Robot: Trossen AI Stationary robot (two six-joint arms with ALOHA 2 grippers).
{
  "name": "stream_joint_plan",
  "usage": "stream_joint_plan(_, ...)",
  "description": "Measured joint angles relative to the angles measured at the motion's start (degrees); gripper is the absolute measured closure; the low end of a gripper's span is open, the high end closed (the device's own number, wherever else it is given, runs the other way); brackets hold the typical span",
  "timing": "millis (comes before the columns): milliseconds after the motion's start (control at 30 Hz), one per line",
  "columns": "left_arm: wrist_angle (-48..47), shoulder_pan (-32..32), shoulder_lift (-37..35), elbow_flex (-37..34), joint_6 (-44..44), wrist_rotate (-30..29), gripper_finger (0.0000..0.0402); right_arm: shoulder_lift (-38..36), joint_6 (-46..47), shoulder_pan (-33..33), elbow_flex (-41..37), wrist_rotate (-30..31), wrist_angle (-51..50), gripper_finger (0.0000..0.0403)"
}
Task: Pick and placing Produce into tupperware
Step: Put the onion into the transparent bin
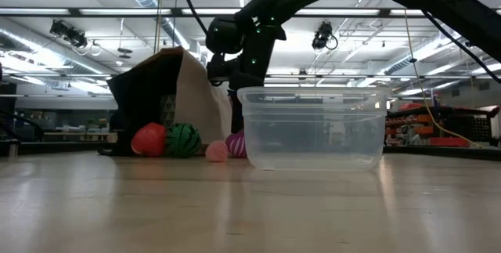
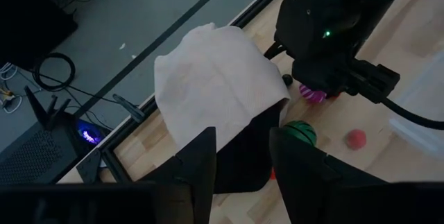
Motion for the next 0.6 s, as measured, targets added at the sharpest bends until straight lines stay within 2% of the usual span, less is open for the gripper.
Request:
stream_joint_plan(300,0.00,0.01,0.00,0.00,0.00,0.00,0.0249,0.00,-0.42,0.42,0.00,0.05,0.11,0.0119)
stream_joint_plan(600,0.00,0.00,0.02,0.00,-0.02,0.00,0.0259,0.00,0.10,0.50,0.00,2.49,0.26,0.0118)
